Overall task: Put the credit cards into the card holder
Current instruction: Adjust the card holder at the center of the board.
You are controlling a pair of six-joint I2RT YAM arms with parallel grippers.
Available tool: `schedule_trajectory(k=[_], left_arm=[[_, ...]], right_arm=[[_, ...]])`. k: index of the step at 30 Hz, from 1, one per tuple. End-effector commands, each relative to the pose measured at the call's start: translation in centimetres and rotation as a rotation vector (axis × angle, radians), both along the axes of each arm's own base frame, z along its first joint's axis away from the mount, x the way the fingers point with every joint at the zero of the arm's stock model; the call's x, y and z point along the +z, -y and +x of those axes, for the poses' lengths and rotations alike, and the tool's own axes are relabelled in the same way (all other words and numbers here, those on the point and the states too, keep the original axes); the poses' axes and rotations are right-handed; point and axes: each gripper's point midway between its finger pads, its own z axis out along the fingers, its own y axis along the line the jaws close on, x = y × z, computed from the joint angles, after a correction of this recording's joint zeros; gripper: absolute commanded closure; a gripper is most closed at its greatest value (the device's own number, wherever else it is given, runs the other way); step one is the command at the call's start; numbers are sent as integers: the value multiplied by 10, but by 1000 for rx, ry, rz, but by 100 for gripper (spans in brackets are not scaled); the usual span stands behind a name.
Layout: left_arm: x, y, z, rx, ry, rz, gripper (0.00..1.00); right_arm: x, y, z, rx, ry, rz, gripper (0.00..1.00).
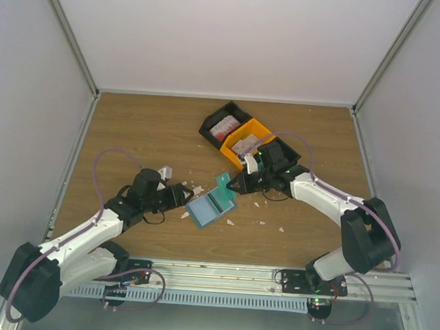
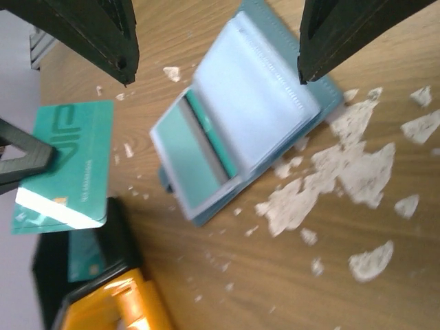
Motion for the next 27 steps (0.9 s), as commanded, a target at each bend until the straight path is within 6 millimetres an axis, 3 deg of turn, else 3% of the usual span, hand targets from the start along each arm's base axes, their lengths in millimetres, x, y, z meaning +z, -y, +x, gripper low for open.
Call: schedule_trajectory(k=[1, 5, 8, 14, 20, 27], left_arm=[[-15, 6, 0, -7, -4, -51, 39], [-30, 7, -6, -22, -28, -63, 50], [-40, 3, -11, -18, -24, -62, 53], [-52, 4, -17, -37, -44, -57, 51], [-70, -3, -26, 6, -127, -49, 42], [-80, -5, -30, 20, -186, -38, 44]], right_arm=[[-9, -17, -6, 118, -3, 66, 100], [-27, -27, -9, 160, -62, 88, 100], [-33, -31, -8, 163, -75, 99, 100], [-38, -32, -7, 155, -78, 117, 100], [-31, -29, -2, 76, -71, 146, 99], [-40, -14, 5, -50, -37, 91, 99]])
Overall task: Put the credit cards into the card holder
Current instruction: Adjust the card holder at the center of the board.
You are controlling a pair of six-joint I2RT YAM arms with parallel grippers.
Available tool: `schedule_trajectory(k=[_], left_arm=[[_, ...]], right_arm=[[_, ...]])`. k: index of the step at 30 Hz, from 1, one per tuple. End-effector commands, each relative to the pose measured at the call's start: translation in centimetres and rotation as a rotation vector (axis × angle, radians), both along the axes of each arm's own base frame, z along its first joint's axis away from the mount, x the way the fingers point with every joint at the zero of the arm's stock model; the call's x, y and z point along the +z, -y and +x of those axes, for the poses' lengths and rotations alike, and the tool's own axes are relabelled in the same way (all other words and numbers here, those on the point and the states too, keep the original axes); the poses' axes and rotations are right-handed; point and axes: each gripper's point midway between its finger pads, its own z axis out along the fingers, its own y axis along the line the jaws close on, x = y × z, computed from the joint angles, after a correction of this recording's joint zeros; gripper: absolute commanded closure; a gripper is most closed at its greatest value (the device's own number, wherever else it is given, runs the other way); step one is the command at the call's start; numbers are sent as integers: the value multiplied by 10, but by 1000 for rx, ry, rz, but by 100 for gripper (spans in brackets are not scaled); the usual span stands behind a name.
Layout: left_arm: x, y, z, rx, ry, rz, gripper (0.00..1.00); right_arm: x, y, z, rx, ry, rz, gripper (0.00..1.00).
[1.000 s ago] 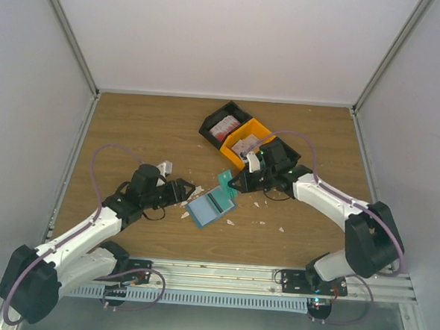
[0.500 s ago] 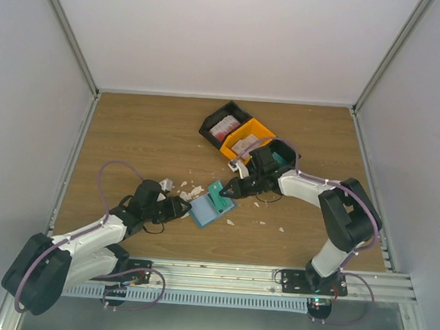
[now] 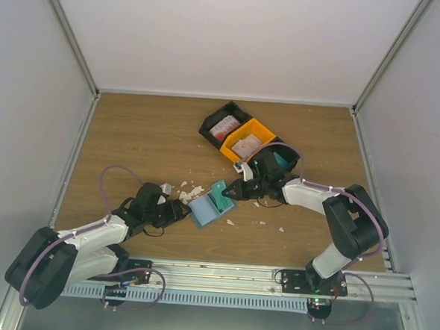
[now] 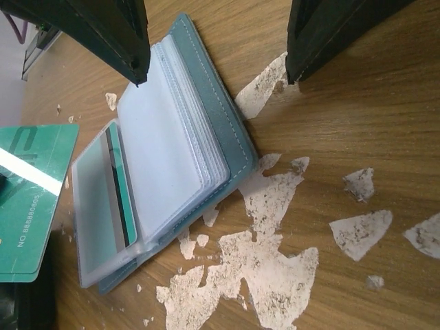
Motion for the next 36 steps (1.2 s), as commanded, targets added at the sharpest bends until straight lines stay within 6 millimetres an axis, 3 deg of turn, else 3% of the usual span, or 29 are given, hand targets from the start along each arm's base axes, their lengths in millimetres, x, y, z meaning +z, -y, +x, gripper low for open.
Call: schedule_trajectory(k=[1, 5, 10, 16, 20, 28, 33, 36], left_arm=[[-4, -3, 5, 36, -16, 15, 44], [-12, -16, 12, 83, -34, 109, 46], [-9, -1, 18, 25, -24, 69, 52], [-6, 31, 29, -115, -1, -21, 60], [-12, 38, 42, -208, 22, 51, 60], [-12, 41, 59, -230, 40, 70, 59], [-8, 39, 55, -229, 26, 75, 49], [-13, 39, 46, -228, -17, 58, 48]], right_arm=[[5, 6, 12, -95, 58, -6, 99], [-2, 10, 11, -124, 46, -16, 99], [-4, 10, 4, -102, 39, -5, 99], [-11, 7, -2, -89, -39, -14, 99], [-8, 3, -6, -126, -83, 11, 99], [-2, 14, 6, -189, -19, -44, 99], [0, 22, 11, -164, 27, -46, 97], [-10, 23, 8, -100, 2, -68, 97]])
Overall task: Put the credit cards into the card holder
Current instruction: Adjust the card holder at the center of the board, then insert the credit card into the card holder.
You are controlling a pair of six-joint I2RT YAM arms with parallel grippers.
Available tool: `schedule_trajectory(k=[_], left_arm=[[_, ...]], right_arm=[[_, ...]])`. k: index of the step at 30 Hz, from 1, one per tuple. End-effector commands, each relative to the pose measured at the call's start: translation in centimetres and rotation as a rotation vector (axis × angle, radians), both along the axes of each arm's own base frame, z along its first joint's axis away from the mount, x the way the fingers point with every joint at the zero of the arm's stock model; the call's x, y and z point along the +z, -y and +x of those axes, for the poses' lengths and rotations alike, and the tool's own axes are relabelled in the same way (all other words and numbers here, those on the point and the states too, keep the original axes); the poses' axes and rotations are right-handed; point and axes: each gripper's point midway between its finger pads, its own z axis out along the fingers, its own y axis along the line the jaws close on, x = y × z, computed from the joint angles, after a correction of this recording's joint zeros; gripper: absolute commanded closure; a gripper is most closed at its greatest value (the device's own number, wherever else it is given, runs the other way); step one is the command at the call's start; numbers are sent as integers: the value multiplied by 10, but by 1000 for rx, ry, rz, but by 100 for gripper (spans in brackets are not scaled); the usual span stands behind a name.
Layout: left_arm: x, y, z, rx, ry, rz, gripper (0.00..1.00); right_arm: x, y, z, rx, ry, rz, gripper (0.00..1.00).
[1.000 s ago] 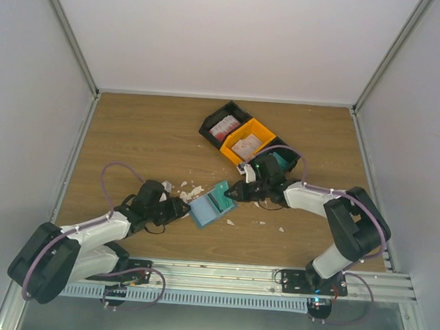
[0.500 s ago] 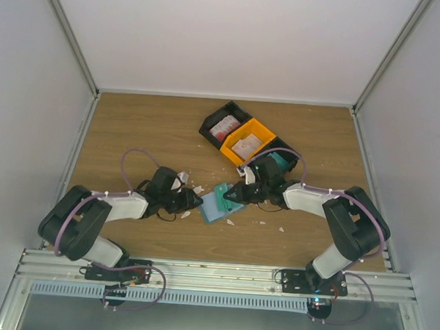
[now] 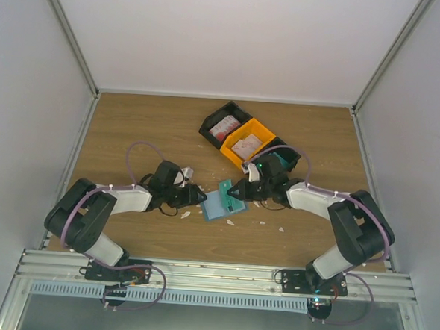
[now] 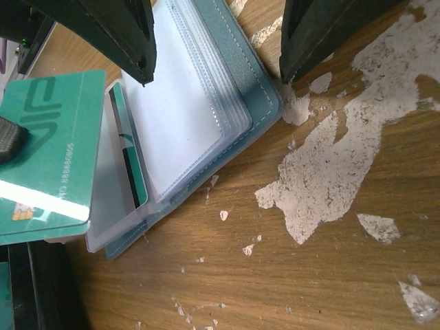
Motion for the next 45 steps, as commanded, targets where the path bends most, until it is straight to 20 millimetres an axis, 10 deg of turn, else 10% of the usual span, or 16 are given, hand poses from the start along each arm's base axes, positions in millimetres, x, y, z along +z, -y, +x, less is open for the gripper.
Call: schedule_trajectory(k=[1, 45], left_arm=[[-13, -9, -15, 10, -75, 29, 48], [-40, -7, -41, -24, -161, 8, 72]], right_arm=[[-8, 2, -1, 81, 3, -18, 97], [-44, -8, -21, -21, -222, 126, 96]])
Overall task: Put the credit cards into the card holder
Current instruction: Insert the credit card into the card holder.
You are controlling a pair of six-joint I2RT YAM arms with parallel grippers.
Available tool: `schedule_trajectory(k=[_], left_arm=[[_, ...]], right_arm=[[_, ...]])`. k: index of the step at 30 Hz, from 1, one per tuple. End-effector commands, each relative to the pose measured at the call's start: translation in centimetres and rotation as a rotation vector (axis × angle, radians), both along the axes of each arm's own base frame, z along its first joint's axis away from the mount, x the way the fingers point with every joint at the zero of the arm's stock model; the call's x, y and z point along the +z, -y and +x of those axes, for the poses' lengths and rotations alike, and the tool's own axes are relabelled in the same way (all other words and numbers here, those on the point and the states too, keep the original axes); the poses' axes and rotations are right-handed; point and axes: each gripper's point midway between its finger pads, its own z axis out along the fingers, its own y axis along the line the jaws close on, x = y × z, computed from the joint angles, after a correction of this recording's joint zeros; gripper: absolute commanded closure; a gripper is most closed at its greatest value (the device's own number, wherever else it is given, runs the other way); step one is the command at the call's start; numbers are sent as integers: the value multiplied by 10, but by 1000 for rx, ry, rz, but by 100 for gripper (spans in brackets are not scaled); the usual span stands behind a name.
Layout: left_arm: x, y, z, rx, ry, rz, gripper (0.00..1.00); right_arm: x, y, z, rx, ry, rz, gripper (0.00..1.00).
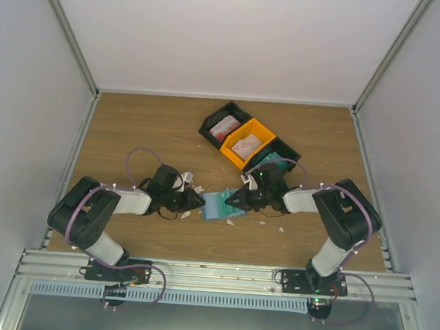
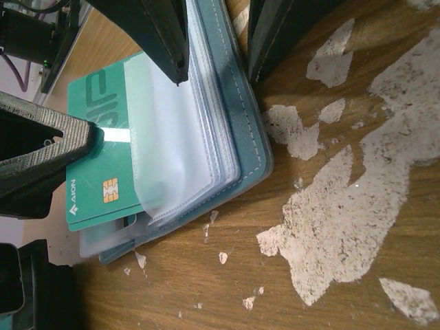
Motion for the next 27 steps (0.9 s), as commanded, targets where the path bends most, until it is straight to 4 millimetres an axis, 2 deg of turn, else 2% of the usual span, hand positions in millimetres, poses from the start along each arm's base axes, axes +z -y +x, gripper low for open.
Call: schedule_trajectory(k=[1, 13, 20, 27], left_arm=[[-30, -11, -26, -1, -111, 72, 73], [-34, -10, -33, -6, -115, 60, 80], [-36, -11, -35, -3, -113, 63, 86], [-39, -9, -39, -19, -127, 43, 92]], right_arm=[[-9, -7, 0, -19, 11, -4, 96], [-14, -14, -4, -32, 26, 12, 96], [-7, -6, 8, -103, 115, -16, 97], [-11, -10, 6, -88, 90, -4, 97]])
